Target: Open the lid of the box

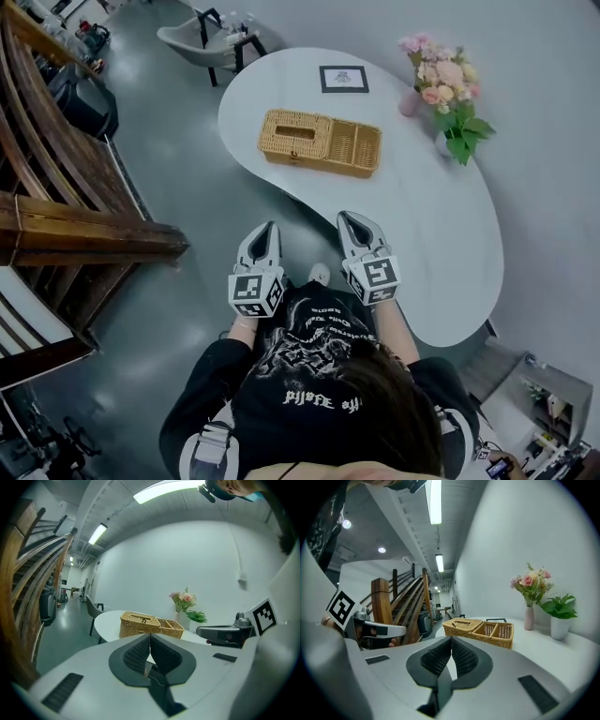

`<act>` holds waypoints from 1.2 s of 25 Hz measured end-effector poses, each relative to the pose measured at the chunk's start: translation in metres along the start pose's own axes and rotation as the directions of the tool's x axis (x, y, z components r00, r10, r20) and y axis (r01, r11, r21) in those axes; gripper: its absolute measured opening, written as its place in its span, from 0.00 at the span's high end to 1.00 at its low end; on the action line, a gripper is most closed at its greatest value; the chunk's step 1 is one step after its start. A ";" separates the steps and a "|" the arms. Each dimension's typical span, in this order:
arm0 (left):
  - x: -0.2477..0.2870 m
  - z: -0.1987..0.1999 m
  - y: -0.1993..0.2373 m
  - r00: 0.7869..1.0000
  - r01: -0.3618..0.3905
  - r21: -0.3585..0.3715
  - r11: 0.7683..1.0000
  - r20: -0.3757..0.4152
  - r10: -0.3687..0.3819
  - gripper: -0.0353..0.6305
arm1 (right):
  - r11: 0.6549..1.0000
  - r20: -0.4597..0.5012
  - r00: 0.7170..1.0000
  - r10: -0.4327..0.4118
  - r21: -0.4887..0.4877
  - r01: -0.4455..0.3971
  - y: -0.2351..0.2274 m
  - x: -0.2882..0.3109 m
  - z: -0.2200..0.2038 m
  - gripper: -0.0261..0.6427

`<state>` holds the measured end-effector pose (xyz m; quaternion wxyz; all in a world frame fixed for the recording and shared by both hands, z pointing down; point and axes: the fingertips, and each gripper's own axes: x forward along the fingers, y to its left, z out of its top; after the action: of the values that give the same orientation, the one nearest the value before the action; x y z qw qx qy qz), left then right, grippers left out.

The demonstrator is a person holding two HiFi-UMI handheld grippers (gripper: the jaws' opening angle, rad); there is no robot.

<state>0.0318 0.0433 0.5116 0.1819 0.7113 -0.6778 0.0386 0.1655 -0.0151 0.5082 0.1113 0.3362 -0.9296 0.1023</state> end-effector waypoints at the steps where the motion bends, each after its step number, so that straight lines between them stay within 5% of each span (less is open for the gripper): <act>1: 0.003 -0.002 -0.002 1.000 -0.002 0.002 1.000 -0.005 0.002 0.91 | 1.000 -0.006 1.000 0.011 -0.003 -0.011 -0.001 0.001 -0.002 0.92; 10: 0.021 0.002 0.001 1.000 -0.007 -0.005 1.000 -0.005 0.007 0.91 | 0.999 -0.038 0.999 0.037 -0.004 -0.037 -0.005 0.016 -0.005 0.92; 19: 0.056 0.024 0.046 0.999 -0.028 -0.022 0.999 0.021 0.029 0.91 | 0.999 -0.046 0.999 0.028 -0.032 -0.029 -0.013 0.059 0.015 0.92; 30: 0.119 0.062 0.094 1.000 0.005 0.010 1.000 0.025 -0.005 0.91 | 0.998 -0.071 0.997 0.039 0.042 -0.036 -0.026 0.126 0.039 0.92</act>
<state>-0.0629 -0.0908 0.5093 0.1701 0.7142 -0.6782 0.0326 0.0827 -0.1214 0.5085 0.1357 0.3170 -0.9289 0.1350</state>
